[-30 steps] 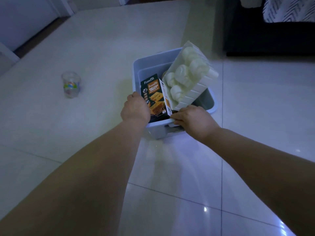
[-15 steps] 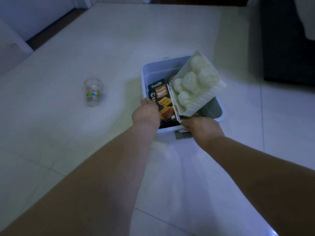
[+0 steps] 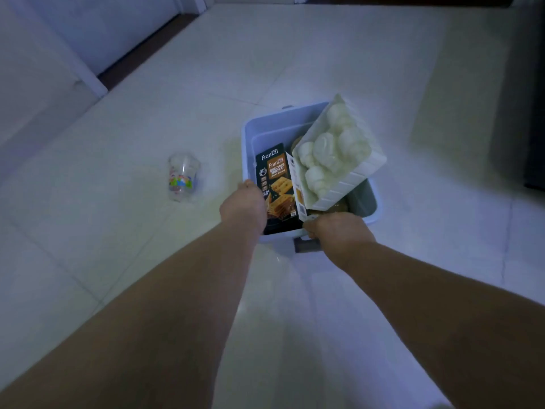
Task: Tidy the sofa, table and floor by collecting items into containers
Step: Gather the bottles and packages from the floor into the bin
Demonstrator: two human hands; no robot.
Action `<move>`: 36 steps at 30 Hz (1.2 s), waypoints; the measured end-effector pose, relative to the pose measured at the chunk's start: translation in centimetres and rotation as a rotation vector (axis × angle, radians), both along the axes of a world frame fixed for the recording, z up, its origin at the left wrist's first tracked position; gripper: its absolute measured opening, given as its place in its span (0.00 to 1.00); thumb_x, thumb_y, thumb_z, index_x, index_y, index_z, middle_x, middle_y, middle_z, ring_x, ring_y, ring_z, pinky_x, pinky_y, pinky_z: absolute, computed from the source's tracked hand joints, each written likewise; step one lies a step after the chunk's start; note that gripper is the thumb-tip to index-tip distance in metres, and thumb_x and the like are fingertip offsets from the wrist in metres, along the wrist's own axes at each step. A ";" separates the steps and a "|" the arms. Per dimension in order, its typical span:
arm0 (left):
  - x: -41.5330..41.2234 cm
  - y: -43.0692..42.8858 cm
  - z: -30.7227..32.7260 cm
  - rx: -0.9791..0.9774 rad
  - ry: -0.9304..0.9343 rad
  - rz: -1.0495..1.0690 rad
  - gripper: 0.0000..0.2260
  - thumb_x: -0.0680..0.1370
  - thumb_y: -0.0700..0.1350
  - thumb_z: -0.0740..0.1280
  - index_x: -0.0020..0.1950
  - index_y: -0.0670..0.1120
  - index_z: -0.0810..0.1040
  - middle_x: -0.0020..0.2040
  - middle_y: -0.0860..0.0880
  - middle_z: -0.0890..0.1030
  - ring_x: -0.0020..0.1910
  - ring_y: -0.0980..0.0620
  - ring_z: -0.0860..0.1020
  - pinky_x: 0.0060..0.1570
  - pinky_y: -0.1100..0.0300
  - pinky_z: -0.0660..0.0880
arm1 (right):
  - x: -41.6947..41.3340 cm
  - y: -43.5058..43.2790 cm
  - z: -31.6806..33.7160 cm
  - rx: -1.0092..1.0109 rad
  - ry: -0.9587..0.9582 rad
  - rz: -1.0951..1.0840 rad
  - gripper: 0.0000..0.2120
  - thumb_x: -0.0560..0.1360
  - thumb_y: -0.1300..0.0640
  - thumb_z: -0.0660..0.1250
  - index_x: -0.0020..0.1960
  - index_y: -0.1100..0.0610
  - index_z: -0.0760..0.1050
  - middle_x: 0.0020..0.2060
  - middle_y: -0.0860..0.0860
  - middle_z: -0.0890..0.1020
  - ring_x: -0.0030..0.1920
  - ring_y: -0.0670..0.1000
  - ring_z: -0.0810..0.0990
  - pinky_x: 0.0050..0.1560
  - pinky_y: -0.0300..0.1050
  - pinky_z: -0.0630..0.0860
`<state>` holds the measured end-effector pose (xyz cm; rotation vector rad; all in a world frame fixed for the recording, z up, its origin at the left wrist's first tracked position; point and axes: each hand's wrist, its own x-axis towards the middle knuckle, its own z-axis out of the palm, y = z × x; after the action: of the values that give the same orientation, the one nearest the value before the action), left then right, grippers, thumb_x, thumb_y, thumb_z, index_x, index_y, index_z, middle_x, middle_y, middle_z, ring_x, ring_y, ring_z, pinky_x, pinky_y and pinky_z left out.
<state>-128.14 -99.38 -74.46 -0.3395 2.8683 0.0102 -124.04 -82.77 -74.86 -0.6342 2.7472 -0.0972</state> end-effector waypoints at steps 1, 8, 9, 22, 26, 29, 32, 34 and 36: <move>-1.4 -0.2 0.0 -0.016 -0.001 0.020 0.16 0.77 0.38 0.62 0.65 0.39 0.66 0.60 0.42 0.76 0.60 0.43 0.77 0.50 0.52 0.73 | -1.4 0.0 -0.6 -0.059 0.032 0.019 0.11 0.78 0.55 0.59 0.59 0.53 0.74 0.54 0.53 0.80 0.56 0.57 0.78 0.47 0.45 0.70; -6.7 -0.6 0.8 -0.147 -0.084 0.175 0.18 0.77 0.39 0.62 0.66 0.40 0.65 0.63 0.41 0.74 0.63 0.41 0.74 0.56 0.50 0.73 | -8.5 -0.8 -3.9 -0.372 0.237 0.153 0.11 0.73 0.59 0.66 0.55 0.55 0.78 0.50 0.55 0.83 0.51 0.57 0.79 0.54 0.48 0.73; -7.2 -0.9 0.9 -0.146 -0.102 0.195 0.19 0.77 0.39 0.62 0.67 0.40 0.65 0.63 0.41 0.74 0.63 0.41 0.74 0.57 0.50 0.73 | -9.4 -1.0 -4.2 -0.404 0.258 0.161 0.10 0.70 0.61 0.70 0.51 0.56 0.80 0.45 0.55 0.84 0.47 0.58 0.81 0.50 0.47 0.75; -10.7 -11.1 -1.9 0.399 0.434 0.533 0.15 0.80 0.45 0.59 0.61 0.43 0.79 0.61 0.41 0.80 0.57 0.43 0.78 0.60 0.50 0.75 | -13.6 -6.9 -5.3 -0.572 0.329 0.156 0.10 0.72 0.63 0.66 0.52 0.59 0.81 0.43 0.58 0.84 0.46 0.60 0.81 0.48 0.49 0.74; -10.8 -16.2 -5.9 0.289 0.421 0.692 0.19 0.79 0.47 0.61 0.65 0.37 0.73 0.63 0.37 0.77 0.64 0.39 0.74 0.62 0.53 0.70 | -14.8 -9.6 -5.6 -0.532 0.304 0.139 0.09 0.73 0.60 0.66 0.52 0.55 0.79 0.46 0.56 0.83 0.47 0.58 0.80 0.49 0.48 0.72; -12.0 -19.9 -8.8 0.304 0.400 0.749 0.27 0.77 0.50 0.66 0.72 0.38 0.65 0.68 0.37 0.72 0.69 0.38 0.69 0.67 0.52 0.65 | -15.6 -11.5 -6.0 -0.519 0.385 0.071 0.04 0.64 0.60 0.73 0.37 0.54 0.79 0.32 0.54 0.82 0.33 0.57 0.80 0.37 0.45 0.73; -13.4 -22.4 -10.5 0.307 0.414 0.715 0.33 0.73 0.49 0.70 0.73 0.38 0.63 0.71 0.37 0.68 0.71 0.38 0.66 0.69 0.51 0.62 | -16.5 -12.6 -6.5 -0.497 0.425 0.094 0.04 0.63 0.59 0.73 0.37 0.54 0.79 0.30 0.53 0.82 0.31 0.57 0.79 0.35 0.44 0.73; -14.2 -23.4 -10.9 0.333 0.398 0.666 0.37 0.71 0.51 0.72 0.74 0.39 0.62 0.71 0.38 0.68 0.71 0.38 0.66 0.69 0.50 0.63 | -17.0 -12.9 -6.6 -0.485 0.437 0.090 0.03 0.65 0.58 0.68 0.39 0.54 0.80 0.31 0.53 0.82 0.31 0.57 0.79 0.35 0.44 0.72; -15.0 -24.1 -11.0 0.324 0.334 0.632 0.38 0.70 0.53 0.74 0.72 0.38 0.62 0.69 0.37 0.69 0.69 0.38 0.68 0.68 0.50 0.65 | -17.1 -13.0 -6.6 -0.458 0.454 0.087 0.04 0.67 0.59 0.66 0.39 0.54 0.79 0.30 0.52 0.81 0.30 0.57 0.77 0.34 0.45 0.71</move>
<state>-143.17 -123.45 -85.47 -1.2477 2.8579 0.6926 -141.14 -95.79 -81.41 -0.9979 3.1477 -0.6513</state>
